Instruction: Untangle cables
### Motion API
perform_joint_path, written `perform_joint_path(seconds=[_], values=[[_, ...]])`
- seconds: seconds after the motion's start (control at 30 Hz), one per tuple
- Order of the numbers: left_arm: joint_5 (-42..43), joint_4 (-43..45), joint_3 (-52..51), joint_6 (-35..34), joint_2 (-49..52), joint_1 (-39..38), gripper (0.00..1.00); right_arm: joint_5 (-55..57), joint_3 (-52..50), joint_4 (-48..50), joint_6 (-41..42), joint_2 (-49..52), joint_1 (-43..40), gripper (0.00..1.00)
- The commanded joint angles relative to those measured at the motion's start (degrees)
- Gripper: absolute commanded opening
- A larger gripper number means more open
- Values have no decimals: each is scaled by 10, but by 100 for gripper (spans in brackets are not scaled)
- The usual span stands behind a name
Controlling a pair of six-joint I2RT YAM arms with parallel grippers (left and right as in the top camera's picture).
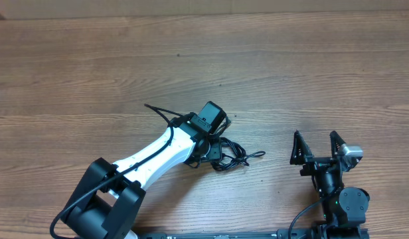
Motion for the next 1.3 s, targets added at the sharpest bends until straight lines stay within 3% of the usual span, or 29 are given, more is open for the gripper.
perform_joint_path(seconds=[0.0,0.1,0.23,0.37,0.4,0.47,0.8,1.03,1.1,1.27], values=[[-14,4,13,-4,8,-5,66,-3,-6,3,4,-6,-1,100],[-15,19,13,-4,12,-13,65,-3,-6,3,4,-6,-1,100],[-30,31,13,-9,14,-32,54,-3,-6,3,4,-6,-1,100],[-50,33,13,-19,14,-44,55,-3,-6,4,4,-6,-1,100],[-51,33,13,-20,14,-44,51,-3,-6,3,4,-6,-1,100],[-68,32,12,-37,14,-45,30,-3,-6,3,4,-6,-1,100],[-90,39,12,-45,19,-45,38,-3,-6,3,4,-6,-1,100],[-76,58,12,-66,59,-45,18,-3,-6,3,4,-6,-1,100],[-76,58,12,-66,58,-45,6,-3,-6,3,4,-6,-1,100],[-76,57,12,-64,58,-45,4,-3,-6,3,4,-6,-1,100]])
